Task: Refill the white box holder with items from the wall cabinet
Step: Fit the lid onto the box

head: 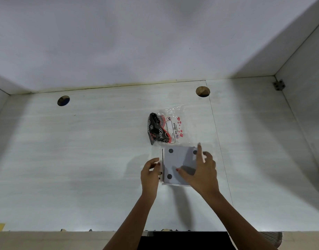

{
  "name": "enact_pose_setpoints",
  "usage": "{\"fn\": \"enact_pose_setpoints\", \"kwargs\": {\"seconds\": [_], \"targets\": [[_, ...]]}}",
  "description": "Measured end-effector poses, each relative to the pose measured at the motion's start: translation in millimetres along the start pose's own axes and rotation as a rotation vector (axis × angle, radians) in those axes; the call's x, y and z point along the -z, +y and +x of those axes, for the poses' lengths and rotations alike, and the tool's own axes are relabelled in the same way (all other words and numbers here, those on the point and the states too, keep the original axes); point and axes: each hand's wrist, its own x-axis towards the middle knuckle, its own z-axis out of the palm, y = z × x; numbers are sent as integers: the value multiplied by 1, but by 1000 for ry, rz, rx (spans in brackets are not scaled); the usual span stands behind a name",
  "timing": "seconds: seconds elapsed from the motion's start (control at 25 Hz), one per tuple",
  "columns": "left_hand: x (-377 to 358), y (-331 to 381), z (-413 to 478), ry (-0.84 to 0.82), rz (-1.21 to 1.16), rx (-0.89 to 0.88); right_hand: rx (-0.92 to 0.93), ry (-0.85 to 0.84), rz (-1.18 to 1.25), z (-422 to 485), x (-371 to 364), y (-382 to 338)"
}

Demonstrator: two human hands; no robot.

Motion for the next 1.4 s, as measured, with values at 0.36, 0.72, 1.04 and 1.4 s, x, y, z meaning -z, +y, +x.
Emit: {"fn": "enact_pose_setpoints", "kwargs": {"seconds": [0.36,0.72,1.04,1.4], "targets": [[21,2,-7,-229,178,-49,518,-288,-678,40,7,-17],[-6,-4,-3,-63,440,-113,399,-215,-244,24,49,-5],[-20,-11,2,-13,488,-83,358,-158,-234,23,37,9],[-31,-16,-4,-299,1378,-831,315,-21,-44,31,42,20]]}}
